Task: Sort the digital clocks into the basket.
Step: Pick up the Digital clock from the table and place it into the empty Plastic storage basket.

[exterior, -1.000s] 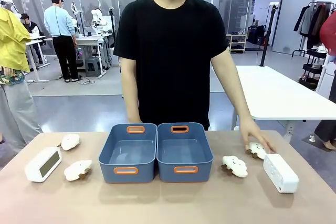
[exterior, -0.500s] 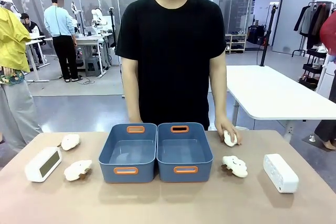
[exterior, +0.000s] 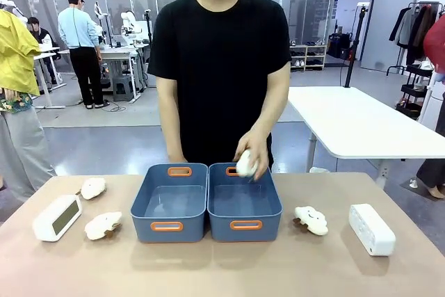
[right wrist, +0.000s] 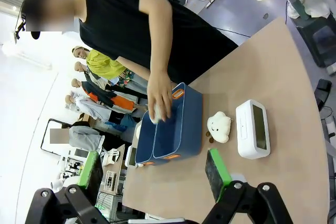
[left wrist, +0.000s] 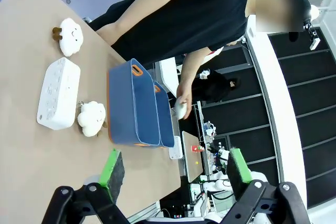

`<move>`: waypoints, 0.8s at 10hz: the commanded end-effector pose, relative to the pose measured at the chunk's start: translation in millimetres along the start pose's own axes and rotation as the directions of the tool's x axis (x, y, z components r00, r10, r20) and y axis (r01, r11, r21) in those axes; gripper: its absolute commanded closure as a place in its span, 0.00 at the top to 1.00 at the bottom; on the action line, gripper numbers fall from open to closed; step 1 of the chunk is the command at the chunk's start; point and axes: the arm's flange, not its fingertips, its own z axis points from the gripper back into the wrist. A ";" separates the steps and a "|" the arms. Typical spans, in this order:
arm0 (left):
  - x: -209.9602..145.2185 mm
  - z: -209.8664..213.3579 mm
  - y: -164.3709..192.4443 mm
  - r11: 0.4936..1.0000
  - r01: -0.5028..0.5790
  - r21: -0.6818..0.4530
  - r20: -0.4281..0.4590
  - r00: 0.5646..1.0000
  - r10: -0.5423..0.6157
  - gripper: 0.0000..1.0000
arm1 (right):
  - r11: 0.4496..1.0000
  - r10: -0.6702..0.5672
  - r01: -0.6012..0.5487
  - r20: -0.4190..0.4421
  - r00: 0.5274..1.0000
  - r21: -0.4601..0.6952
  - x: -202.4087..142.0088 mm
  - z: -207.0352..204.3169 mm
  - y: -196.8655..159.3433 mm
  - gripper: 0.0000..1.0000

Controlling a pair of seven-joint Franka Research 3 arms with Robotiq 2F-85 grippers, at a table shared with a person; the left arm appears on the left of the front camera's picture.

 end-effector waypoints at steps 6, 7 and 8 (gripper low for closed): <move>8.0 -24.5 -47.6 0.923 0.164 0.349 -0.064 0.987 -0.151 1.00 | 1.000 0.003 -0.003 0.007 1.000 0.009 1.1 -1.1 0.7 1.00; 8.6 -46.0 -70.4 0.818 0.282 0.501 -0.188 0.958 -0.215 1.00 | 1.000 0.003 -0.003 0.007 1.000 0.009 1.1 -1.1 0.7 1.00; 3.1 -73.9 -88.3 0.648 0.379 0.660 -0.293 0.925 -0.242 1.00 | 1.000 0.003 -0.003 0.007 1.000 0.009 1.1 -1.1 0.7 1.00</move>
